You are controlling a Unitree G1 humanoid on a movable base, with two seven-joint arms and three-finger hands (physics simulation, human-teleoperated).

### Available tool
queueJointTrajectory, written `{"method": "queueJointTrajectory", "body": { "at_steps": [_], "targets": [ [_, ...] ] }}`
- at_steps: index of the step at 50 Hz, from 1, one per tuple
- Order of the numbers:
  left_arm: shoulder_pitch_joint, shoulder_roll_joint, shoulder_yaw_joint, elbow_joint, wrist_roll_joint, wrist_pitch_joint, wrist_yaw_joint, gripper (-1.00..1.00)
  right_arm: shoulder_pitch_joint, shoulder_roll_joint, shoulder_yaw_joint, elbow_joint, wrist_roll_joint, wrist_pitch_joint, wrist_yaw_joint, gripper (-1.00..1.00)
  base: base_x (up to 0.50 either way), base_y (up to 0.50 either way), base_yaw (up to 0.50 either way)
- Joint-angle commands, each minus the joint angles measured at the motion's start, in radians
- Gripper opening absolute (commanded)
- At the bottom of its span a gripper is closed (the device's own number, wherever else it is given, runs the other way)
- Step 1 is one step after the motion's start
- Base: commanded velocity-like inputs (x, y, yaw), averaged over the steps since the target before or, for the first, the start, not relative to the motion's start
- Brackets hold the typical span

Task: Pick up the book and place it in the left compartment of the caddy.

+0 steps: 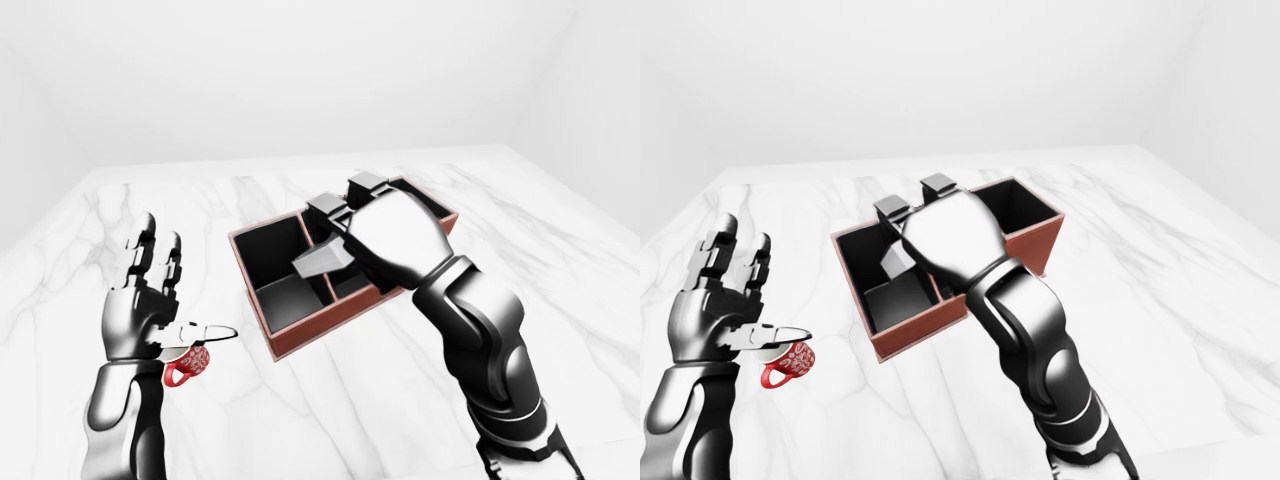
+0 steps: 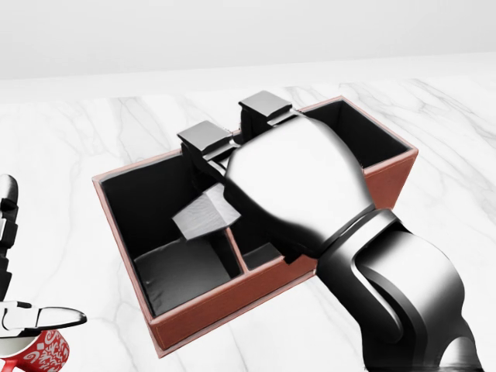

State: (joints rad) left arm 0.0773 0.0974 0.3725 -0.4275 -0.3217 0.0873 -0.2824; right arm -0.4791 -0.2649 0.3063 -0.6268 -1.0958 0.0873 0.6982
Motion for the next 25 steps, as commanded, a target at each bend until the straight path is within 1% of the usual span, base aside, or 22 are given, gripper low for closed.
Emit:
{"method": "queueJointTrajectory", "body": {
  "at_steps": [1,3,7,18,25],
  "targets": [
    [0.001,0.002,0.009,0.002,-0.008,0.0,-0.002,1.0,-0.14,0.284,-0.129,0.138,-0.137,0.0,0.0,-1.0,0.0,0.0,0.0],
    [0.003,0.002,0.012,0.002,-0.01,0.0,-0.004,1.0,-0.162,0.32,-0.143,0.189,-0.143,0.0,0.0,-1.0,0.0,0.0,0.0],
    [0.006,0.001,0.017,0.003,-0.015,0.0,-0.006,1.0,-0.192,0.359,-0.146,0.257,-0.14,0.0,0.0,-1.0,0.0,0.0,0.0],
    [0.01,0.0,0.026,-0.002,-0.027,0.0,-0.01,1.0,-0.261,0.409,-0.121,0.399,-0.121,0.0,0.0,-1.0,0.0,0.0,0.0],
    [0.016,-0.001,0.033,0.002,-0.034,0.0,-0.015,1.0,-0.315,0.429,-0.12,0.486,-0.11,0.0,0.0,-1.0,0.0,0.0,0.0]
  ]
}}
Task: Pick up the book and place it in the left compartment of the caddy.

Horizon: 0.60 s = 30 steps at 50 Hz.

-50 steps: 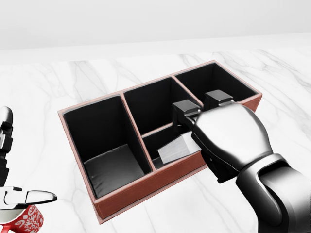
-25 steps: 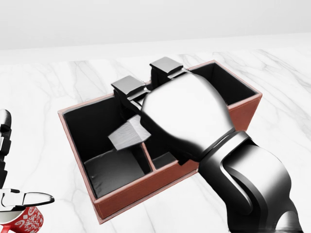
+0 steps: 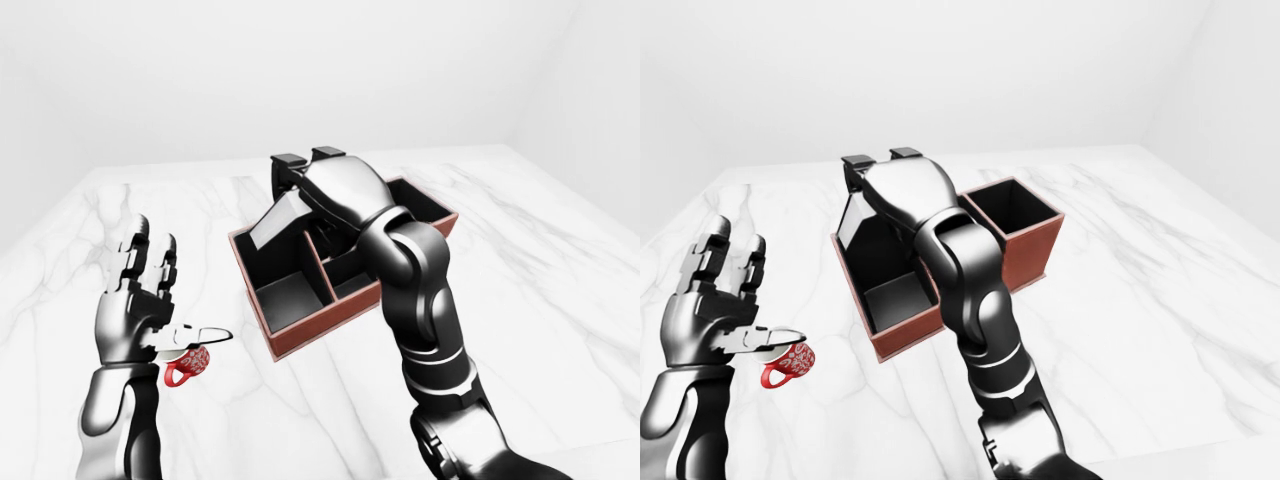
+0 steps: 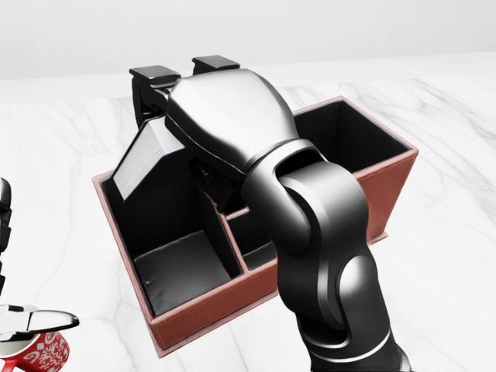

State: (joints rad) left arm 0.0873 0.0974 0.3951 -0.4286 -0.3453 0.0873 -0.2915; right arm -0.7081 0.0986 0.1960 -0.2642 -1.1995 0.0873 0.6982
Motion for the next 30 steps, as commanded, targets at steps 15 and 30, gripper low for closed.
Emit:
{"method": "queueJointTrajectory", "body": {
  "at_steps": [15,30],
  "targets": [
    [0.003,0.003,0.019,0.022,-0.018,0.0,-0.008,1.0,-0.116,0.055,-0.009,0.257,-0.043,0.0,0.0,-1.0,0.0,0.0,0.0],
    [0.007,0.004,0.02,0.039,-0.022,0.0,-0.009,1.0,-0.135,0.045,-0.008,0.344,-0.102,-0.112,0.0,-1.0,0.0,0.0,0.0]
  ]
}}
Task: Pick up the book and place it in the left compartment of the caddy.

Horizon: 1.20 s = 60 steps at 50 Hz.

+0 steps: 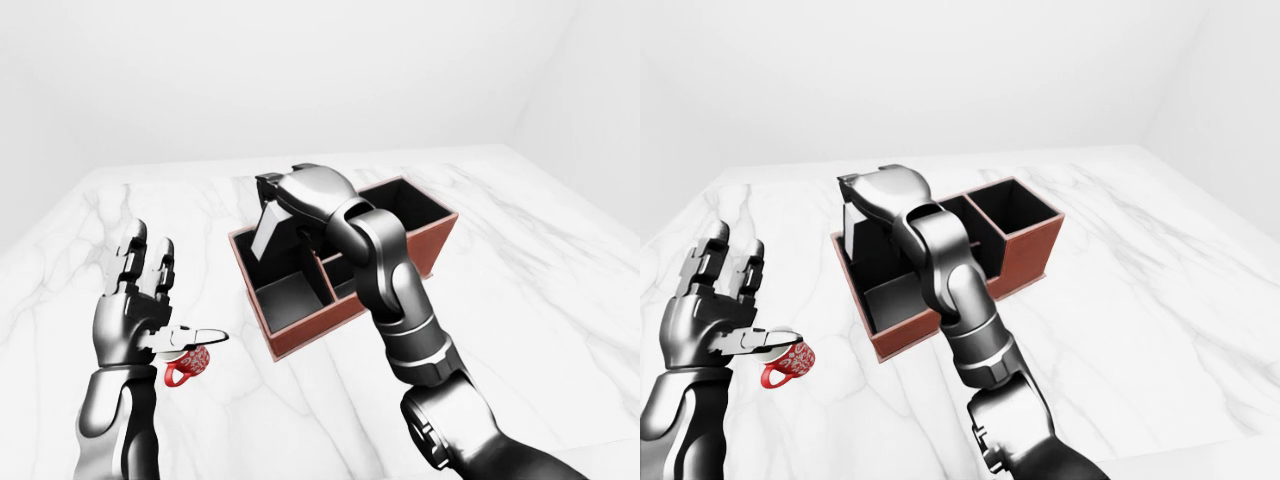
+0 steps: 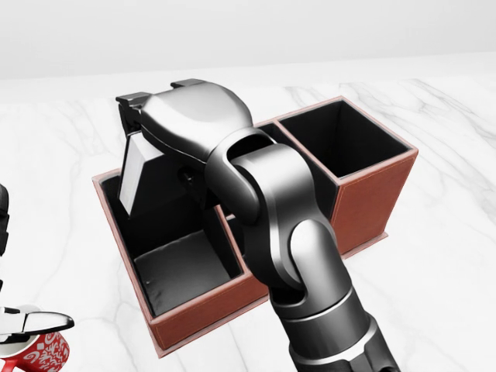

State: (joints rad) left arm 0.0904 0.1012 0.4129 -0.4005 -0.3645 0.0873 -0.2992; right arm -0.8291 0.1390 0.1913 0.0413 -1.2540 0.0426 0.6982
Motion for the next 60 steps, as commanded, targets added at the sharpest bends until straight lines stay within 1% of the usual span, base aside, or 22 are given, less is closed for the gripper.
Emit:
{"method": "queueJointTrajectory", "body": {
  "at_steps": [1,7,11,27,38,49,60],
  "targets": [
    [0.003,0.0,0.003,0.015,-0.004,0.0,-0.002,1.0,-0.007,0.013,0.002,0.028,-0.053,-0.071,0.0,-1.0,0.0,0.0,0.0],
    [0.009,-0.003,0.003,0.019,-0.005,0.0,-0.005,1.0,-0.012,0.031,0.003,0.026,-0.065,-0.087,0.0,-1.0,0.0,0.0,0.0],
    [0.013,-0.004,0.003,0.019,-0.007,0.0,-0.008,1.0,-0.005,0.036,0.005,0.024,-0.07,-0.091,0.0,-1.0,0.0,0.0,0.0],
    [0.013,-0.002,0.009,0.034,-0.011,0.0,-0.011,1.0,-0.02,0.016,-0.005,0.098,-0.089,-0.112,0.0,-1.0,0.0,0.0,0.0],
    [0.013,-0.003,0.005,0.046,-0.008,0.0,-0.015,1.0,0.012,0.03,0.005,0.128,-0.107,-0.123,0.0,-1.0,0.0,0.0,0.0],
    [0.009,0.001,0.004,0.069,-0.008,0.0,-0.017,1.0,0.016,0.034,0.008,0.209,-0.102,-0.12,0.0,-1.0,0.0,0.0,0.0],
    [0.011,0.003,0.007,0.086,-0.013,0.0,-0.02,1.0,0.022,0.041,0.011,0.311,-0.089,-0.105,0.0,-1.0,0.0,0.0,0.0]
  ]
}}
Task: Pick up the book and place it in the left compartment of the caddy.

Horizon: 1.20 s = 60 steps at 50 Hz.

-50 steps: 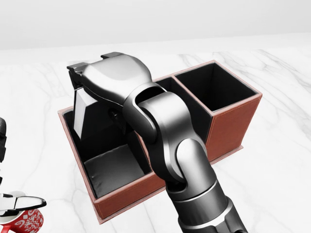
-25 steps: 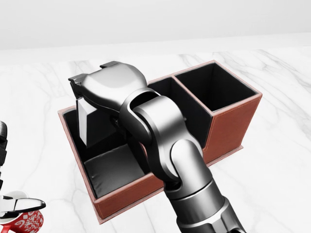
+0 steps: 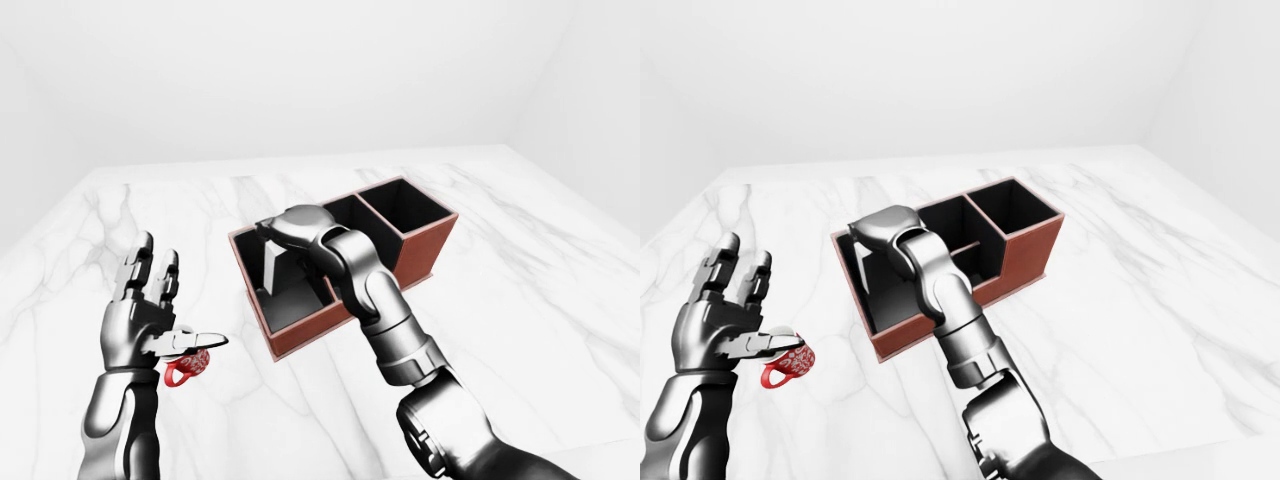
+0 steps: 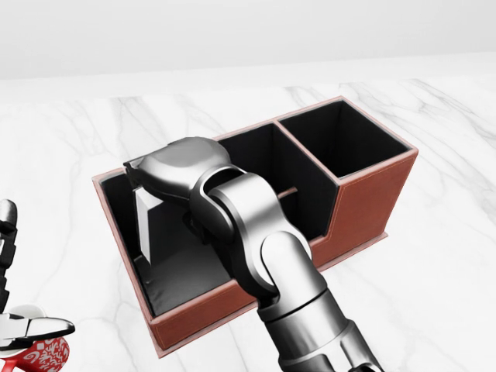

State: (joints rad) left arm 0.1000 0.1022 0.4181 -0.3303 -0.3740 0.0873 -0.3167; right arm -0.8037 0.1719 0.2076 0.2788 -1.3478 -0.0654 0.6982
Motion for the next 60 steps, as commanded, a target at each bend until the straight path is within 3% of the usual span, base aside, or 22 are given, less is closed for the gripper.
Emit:
{"method": "queueJointTrajectory", "body": {
  "at_steps": [1,24,48,60],
  "targets": [
    [0.001,0.002,0.002,0.017,-0.003,0.0,-0.003,1.0,-0.004,0.008,-0.004,0.079,0.006,0.004,0.0,-1.0,0.0,0.0,0.0],
    [-0.004,0.01,0.006,0.062,-0.009,0.0,-0.006,1.0,-0.034,0.018,-0.002,0.273,0.016,0.021,-0.004,-1.0,0.0,0.0,0.0],
    [-0.012,0.014,-0.005,0.1,-0.006,0.0,-0.009,1.0,-0.069,0.031,-0.005,0.404,0.064,0.018,-0.272,-1.0,0.0,0.0,0.0],
    [-0.004,0.012,-0.005,0.109,-0.013,0.0,-0.018,1.0,-0.037,0.045,0.008,0.476,0.057,0.02,-0.353,-1.0,0.0,0.0,0.0]
  ]
}}
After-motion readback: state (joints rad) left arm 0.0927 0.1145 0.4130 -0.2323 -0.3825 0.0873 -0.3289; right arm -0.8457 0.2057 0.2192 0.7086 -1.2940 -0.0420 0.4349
